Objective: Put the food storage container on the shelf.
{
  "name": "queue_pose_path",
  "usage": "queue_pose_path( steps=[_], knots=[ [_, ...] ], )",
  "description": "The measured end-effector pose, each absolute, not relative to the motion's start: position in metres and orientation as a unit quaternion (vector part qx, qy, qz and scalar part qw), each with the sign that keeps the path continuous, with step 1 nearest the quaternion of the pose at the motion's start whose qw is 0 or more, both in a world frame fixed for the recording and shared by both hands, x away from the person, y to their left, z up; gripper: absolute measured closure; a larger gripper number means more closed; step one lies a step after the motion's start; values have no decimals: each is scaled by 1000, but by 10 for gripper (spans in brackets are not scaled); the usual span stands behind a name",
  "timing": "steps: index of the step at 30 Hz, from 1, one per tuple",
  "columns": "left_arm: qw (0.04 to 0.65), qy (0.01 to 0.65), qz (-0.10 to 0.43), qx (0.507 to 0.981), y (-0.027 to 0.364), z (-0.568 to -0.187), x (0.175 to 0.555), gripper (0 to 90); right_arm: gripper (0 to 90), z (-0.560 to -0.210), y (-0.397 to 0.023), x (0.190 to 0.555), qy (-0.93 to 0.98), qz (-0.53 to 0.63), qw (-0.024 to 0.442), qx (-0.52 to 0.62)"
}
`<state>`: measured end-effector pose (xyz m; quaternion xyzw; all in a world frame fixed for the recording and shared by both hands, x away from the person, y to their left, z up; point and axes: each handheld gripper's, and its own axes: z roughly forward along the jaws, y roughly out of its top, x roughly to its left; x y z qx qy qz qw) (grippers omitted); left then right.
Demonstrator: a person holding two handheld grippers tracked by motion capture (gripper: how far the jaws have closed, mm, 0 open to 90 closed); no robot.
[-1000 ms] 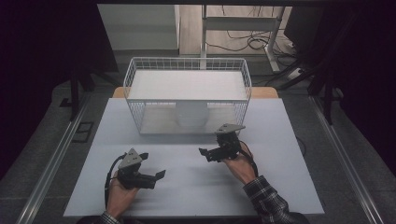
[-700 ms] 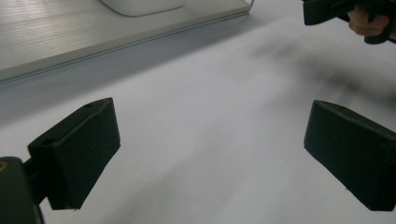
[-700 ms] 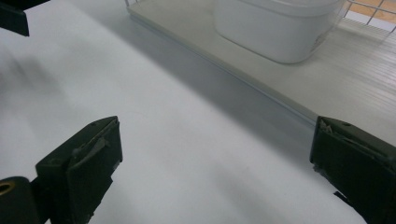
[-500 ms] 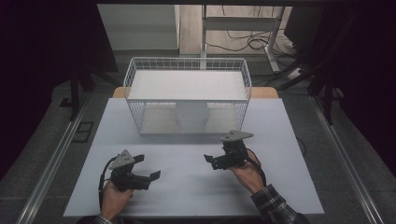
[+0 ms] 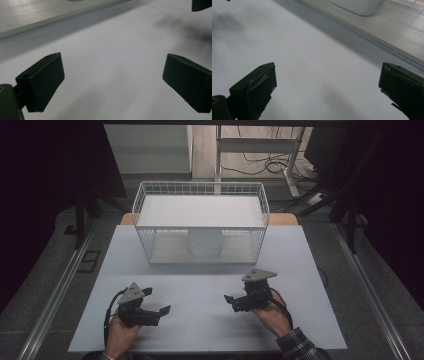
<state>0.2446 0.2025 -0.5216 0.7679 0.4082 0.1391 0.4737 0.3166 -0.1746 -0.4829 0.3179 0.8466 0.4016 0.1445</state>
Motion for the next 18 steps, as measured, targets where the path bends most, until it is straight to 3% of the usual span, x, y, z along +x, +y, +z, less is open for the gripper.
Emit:
queue_pose_path(
  steps=[18],
  knots=[
    [464, 425, 145, 764, 217, -521, 231, 36, 8, -479, -211, 292, 837, 399, 161, 338]
  ],
)
